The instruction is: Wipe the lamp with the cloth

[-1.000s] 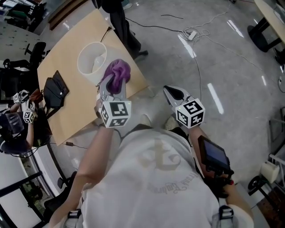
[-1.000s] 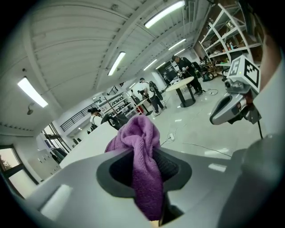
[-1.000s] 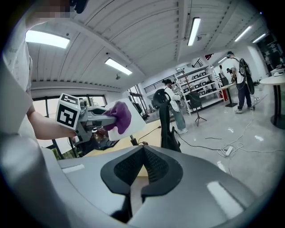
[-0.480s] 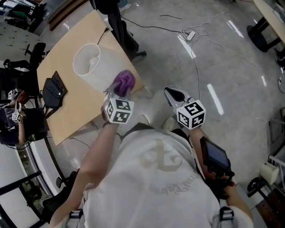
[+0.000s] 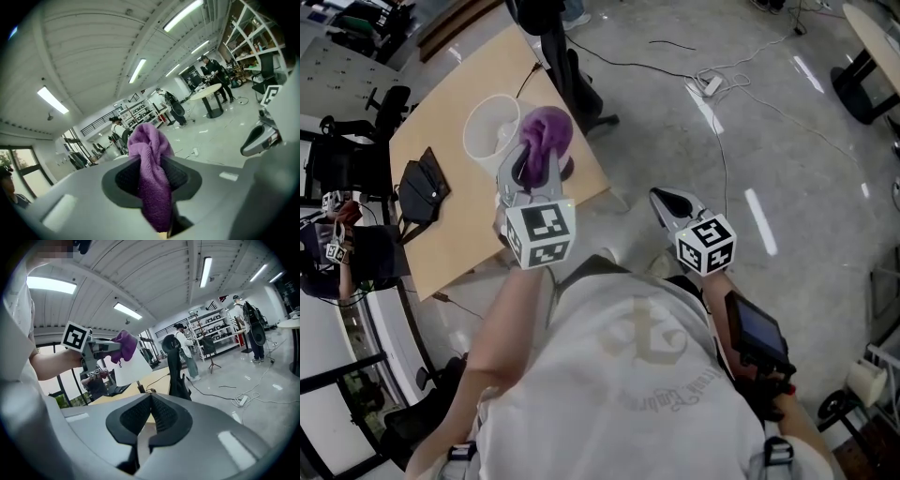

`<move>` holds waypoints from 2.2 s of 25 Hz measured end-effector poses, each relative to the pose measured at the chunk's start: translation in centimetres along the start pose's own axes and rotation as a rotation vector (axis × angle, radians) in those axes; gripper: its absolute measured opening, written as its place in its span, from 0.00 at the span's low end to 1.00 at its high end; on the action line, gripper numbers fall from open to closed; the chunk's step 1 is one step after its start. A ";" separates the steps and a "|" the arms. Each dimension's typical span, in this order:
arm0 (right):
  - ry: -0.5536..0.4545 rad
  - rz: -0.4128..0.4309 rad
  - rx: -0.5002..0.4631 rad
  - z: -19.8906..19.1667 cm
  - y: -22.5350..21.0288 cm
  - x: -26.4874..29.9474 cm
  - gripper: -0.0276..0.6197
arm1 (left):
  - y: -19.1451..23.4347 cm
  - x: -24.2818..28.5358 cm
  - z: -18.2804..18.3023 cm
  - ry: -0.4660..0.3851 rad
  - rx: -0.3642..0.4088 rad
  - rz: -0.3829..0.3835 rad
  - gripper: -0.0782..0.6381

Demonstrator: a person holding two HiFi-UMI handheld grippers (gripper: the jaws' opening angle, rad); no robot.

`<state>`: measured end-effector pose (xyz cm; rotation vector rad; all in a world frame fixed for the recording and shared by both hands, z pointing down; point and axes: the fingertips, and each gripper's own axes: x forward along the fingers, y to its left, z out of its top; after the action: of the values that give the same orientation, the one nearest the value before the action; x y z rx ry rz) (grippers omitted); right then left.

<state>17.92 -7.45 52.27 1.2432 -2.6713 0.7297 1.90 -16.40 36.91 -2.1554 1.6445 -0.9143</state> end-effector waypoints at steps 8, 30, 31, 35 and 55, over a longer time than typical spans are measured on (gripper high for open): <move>-0.016 -0.005 0.011 0.4 -0.6 -0.8 0.06 | -1.3 3.4 -2.7 0.143 0.044 0.020 0.26; -0.010 -0.019 0.022 -0.1 -1.8 -1.8 0.06 | -5.4 0.5 -1.3 0.090 0.056 -0.261 0.26; -0.012 -0.015 0.024 -0.1 -1.6 -1.7 0.06 | -4.3 -0.2 0.0 0.077 0.076 -0.289 0.26; -0.009 0.008 0.028 -0.5 -0.8 -1.3 0.06 | 0.4 -1.1 3.6 0.104 0.211 -0.385 0.26; -0.007 -0.149 0.017 0.4 -2.0 1.5 0.06 | 1.2 7.1 -0.4 0.548 0.918 -1.206 0.26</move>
<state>18.41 -9.77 53.15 1.4326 -2.5479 0.7299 1.82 -23.35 38.81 -2.0448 -0.3087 -2.1114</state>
